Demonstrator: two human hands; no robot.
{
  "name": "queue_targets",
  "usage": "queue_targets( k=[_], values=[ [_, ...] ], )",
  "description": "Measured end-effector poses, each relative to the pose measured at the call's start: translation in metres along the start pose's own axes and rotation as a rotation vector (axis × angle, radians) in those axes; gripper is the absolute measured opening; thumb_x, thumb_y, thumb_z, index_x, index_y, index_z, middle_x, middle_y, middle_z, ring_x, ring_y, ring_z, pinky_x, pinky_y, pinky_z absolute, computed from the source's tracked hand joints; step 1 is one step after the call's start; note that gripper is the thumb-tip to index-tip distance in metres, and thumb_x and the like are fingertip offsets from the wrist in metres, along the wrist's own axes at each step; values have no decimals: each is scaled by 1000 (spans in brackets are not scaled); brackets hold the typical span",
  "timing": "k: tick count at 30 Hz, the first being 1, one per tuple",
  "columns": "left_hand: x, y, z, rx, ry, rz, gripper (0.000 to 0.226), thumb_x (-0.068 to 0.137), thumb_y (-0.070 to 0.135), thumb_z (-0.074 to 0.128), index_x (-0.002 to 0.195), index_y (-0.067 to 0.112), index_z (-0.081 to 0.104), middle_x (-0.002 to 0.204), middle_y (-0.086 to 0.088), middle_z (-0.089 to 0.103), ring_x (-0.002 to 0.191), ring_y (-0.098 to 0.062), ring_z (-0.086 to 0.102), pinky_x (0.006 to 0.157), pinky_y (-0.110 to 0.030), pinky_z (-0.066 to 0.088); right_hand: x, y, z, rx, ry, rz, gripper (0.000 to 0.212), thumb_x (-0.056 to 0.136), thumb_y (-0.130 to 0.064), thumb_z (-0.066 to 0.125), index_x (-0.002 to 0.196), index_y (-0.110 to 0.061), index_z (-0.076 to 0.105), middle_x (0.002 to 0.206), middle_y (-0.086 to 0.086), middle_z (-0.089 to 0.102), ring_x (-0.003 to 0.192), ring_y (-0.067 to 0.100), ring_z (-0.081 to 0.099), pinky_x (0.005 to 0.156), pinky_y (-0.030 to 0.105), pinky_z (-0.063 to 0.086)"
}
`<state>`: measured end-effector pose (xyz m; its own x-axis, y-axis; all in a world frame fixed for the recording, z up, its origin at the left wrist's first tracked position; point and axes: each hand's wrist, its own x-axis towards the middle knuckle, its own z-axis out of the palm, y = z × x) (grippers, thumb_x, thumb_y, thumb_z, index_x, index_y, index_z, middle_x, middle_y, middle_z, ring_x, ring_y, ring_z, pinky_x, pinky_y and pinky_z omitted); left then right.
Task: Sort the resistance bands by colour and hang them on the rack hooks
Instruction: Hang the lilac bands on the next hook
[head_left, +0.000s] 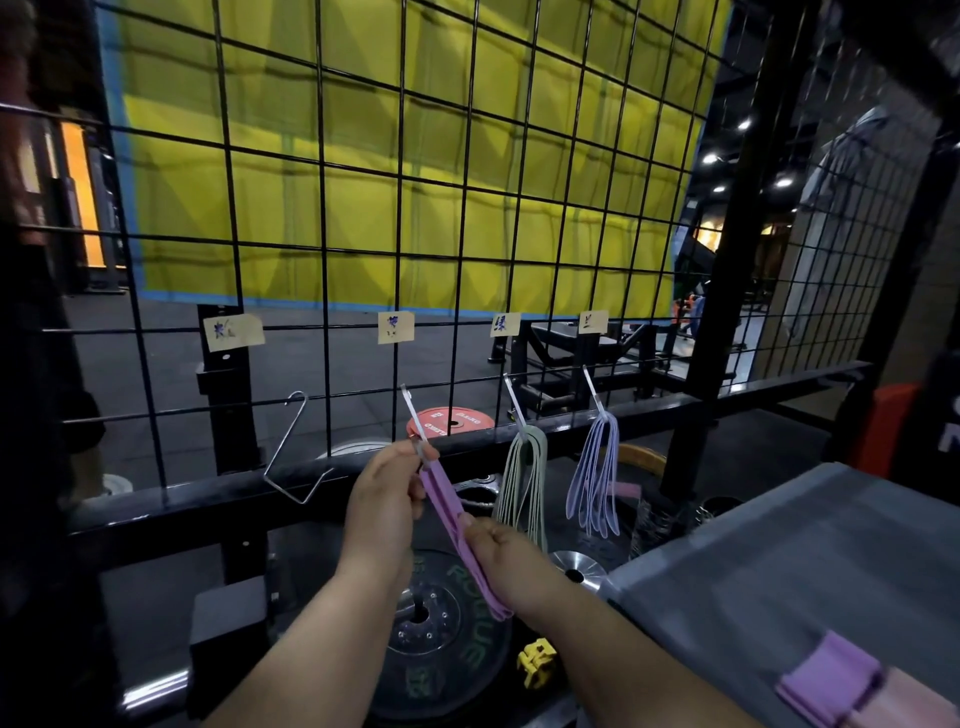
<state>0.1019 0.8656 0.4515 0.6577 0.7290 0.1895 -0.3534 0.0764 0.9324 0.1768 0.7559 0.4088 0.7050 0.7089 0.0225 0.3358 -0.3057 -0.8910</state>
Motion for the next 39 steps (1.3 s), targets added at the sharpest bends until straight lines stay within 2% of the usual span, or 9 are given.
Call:
queue_targets(
  k=[4, 9, 13, 16, 19, 22, 25, 29, 39],
  values=[
    [-1, 3, -4, 1, 23, 16, 23, 92, 13, 48, 79, 17, 67, 57, 5, 41, 61, -12, 38, 62, -29, 32, 1, 2, 3, 6, 7, 14, 49, 101, -50, 35, 105, -10, 62, 68, -4, 50, 60, 6, 48, 59, 19, 41],
    [-4, 4, -4, -41, 48, 17, 25, 93, 12, 47, 76, 18, 65, 63, 3, 45, 60, -10, 39, 64, -27, 34, 1, 5, 5, -4, 30, -15, 50, 101, -48, 34, 118, -9, 60, 90, 6, 58, 70, 7, 51, 56, 7, 41],
    [-8, -2, -5, 82, 52, 157, 14, 95, 21, 55, 86, 22, 67, 81, 7, 62, 74, -5, 56, 71, -21, 43, 1, 5, 6, 11, 37, -17, 51, 101, -48, 35, 113, -6, 60, 91, 10, 63, 79, 12, 56, 66, 14, 44],
    [-17, -17, -5, 199, 132, 280, 11, 87, 20, 67, 88, 27, 59, 83, 7, 62, 70, 1, 57, 63, -11, 44, 3, 7, 9, 54, 21, -31, 46, 101, -45, 37, 102, -5, 61, 83, 3, 60, 76, 10, 56, 71, 22, 45],
    [-24, -38, -7, 400, 110, 195, 28, 82, 30, 72, 94, 17, 51, 84, 2, 61, 73, -10, 60, 60, -24, 44, 2, 14, 12, 79, 2, -65, 36, 103, -38, 39, 92, -10, 60, 79, 0, 60, 71, 7, 55, 69, 18, 45],
    [-23, -60, -10, 631, 25, 100, 29, 91, 36, 58, 106, 13, 51, 99, -7, 62, 85, -24, 58, 69, -31, 42, -2, 23, 14, 56, 9, -67, 35, 103, -35, 40, 93, -7, 58, 77, 0, 56, 66, 6, 51, 61, 14, 41],
    [-24, -73, -12, 774, -27, 85, 35, 97, 38, 45, 118, 12, 54, 107, -11, 62, 96, -30, 58, 76, -33, 43, -5, 33, 13, 75, -32, -61, 31, 103, -36, 40, 88, -13, 56, 70, 0, 57, 59, 8, 52, 61, 22, 44],
    [-31, -80, -14, 871, -77, 108, 36, 100, 41, 37, 115, 13, 53, 95, -2, 57, 85, -22, 54, 71, -31, 39, -10, 40, 7, 28, -74, -72, 32, 104, -36, 37, 82, -18, 52, 64, -2, 56, 54, 8, 52, 58, 20, 43],
    [-40, -100, -16, 978, -158, 66, 37, 97, 52, 29, 102, 23, 52, 93, 1, 60, 90, -24, 60, 78, -36, 48, -15, 47, 4, 5, -67, -67, 27, 104, -32, 40, 84, -17, 50, 62, -3, 51, 51, 5, 48, 54, 17, 41]
  ],
)
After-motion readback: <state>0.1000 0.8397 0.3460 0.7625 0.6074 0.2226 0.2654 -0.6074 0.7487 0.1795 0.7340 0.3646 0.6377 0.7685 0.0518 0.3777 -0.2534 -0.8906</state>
